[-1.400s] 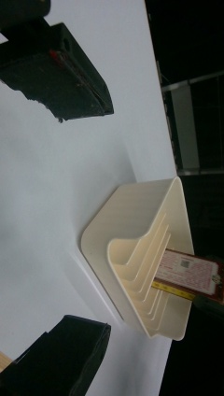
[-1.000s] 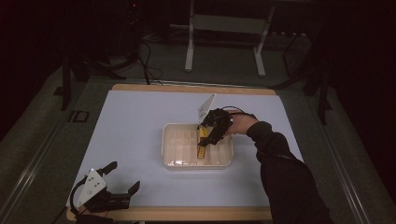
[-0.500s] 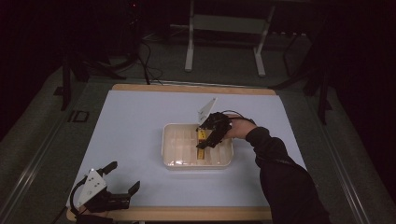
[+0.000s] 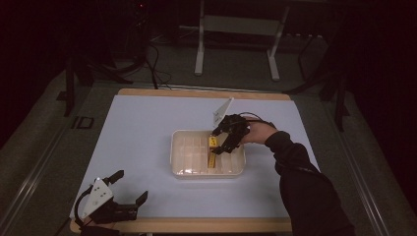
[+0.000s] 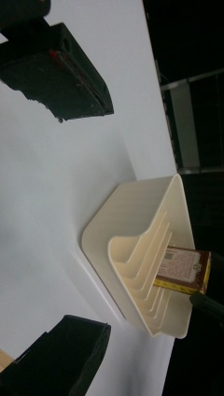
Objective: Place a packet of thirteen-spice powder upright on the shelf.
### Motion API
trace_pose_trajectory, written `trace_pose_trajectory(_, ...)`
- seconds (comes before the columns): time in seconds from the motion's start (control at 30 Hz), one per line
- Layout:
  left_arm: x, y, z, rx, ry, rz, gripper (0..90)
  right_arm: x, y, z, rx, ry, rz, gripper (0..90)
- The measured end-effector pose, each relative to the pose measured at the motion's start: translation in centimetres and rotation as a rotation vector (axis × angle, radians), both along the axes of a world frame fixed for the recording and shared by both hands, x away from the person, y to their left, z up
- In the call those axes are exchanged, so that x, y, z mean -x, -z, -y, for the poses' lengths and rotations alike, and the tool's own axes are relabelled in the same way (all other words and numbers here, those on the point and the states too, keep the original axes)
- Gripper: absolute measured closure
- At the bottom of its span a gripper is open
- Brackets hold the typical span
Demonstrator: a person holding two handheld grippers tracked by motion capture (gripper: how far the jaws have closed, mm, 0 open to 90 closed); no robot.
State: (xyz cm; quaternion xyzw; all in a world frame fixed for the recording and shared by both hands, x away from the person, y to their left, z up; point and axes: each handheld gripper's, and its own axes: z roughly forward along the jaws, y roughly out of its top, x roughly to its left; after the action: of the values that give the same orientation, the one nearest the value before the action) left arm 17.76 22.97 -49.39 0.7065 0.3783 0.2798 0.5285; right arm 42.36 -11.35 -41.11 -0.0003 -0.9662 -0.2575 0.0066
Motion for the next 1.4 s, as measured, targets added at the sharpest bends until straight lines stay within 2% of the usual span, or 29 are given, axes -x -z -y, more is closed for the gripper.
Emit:
trace_pose_trajectory(0.23, -0.2, 0.0, 0.1, -0.001, 0.007, -0.002, 0.1, -0.1, -0.7, 0.8, 0.024, 0.029, -0.019, 23.7)
trace_pose_trajectory(0.4, -0.5, 0.0, 0.3, 0.001, 0.016, -0.004, 0.1, 0.4, -1.3, 1.5, 0.033, 0.043, 0.010, 21.8)
trace_pose_trajectory(0.6, -1.0, 0.0, 0.6, -0.003, 0.029, -0.010, 0.1, 0.9, -2.0, 2.5, 0.031, 0.072, 0.015, 17.5)
trace_pose_trajectory(0.67, -1.3, 0.1, 0.8, -0.004, 0.027, -0.019, 0.1, 1.0, -2.3, 3.0, 0.037, 0.102, 0.015, 13.7)
trace_pose_trajectory(0.73, -1.3, 0.1, 0.9, -0.002, 0.029, -0.022, 0.1, 1.0, -2.4, 3.3, 0.033, 0.114, 0.013, 13.6)
trace_pose_trajectory(0.83, -1.6, 0.1, 1.0, -0.003, 0.036, -0.024, 0.1, 0.8, -2.8, 4.5, 0.000, 0.189, 0.004, 11.7)
trace_pose_trajectory(0.97, -1.7, 0.1, 1.1, -0.003, 0.039, -0.026, 0.1, 0.7, -3.0, 5.5, -0.018, 0.231, 0.014, 11.3)
trace_pose_trajectory(1.0, -1.7, 0.1, 1.1, -0.003, 0.039, -0.027, 0.1, 0.8, -3.0, 6.1, -0.019, 0.272, 0.011, 11.3)
trace_pose_trajectory(1.17, -1.8, 0.1, 1.1, -0.001, 0.040, -0.026, 0.1, 0.9, -2.9, 7.0, -0.040, 0.318, 0.016, 11.3)
trace_pose_trajectory(1.2, -1.8, 0.1, 1.1, 0.000, 0.039, -0.025, 0.1, 1.1, -2.8, 7.5, -0.060, 0.353, 0.018, 11.3)
trace_pose_trajectory(1.23, -1.8, 0.1, 1.1, 0.000, 0.039, -0.025, 0.1, 1.1, -2.8, 7.5, -0.060, 0.353, 0.018, 11.3)
trace_pose_trajectory(1.27, -1.8, 0.1, 1.1, 0.001, 0.038, -0.024, 0.1, 1.3, -2.6, 8.0, -0.079, 0.376, 0.026, 11.4)
trace_pose_trajectory(1.33, -1.7, 0.1, 1.1, 0.001, 0.038, -0.025, 0.1, 1.3, -2.5, 8.2, -0.086, 0.384, 0.024, 11.4)
trace_pose_trajectory(1.4, -1.7, 0.1, 1.1, 0.004, 0.037, -0.023, 0.1, 1.6, -2.1, 8.7, -0.106, 0.416, 0.052, 11.4)
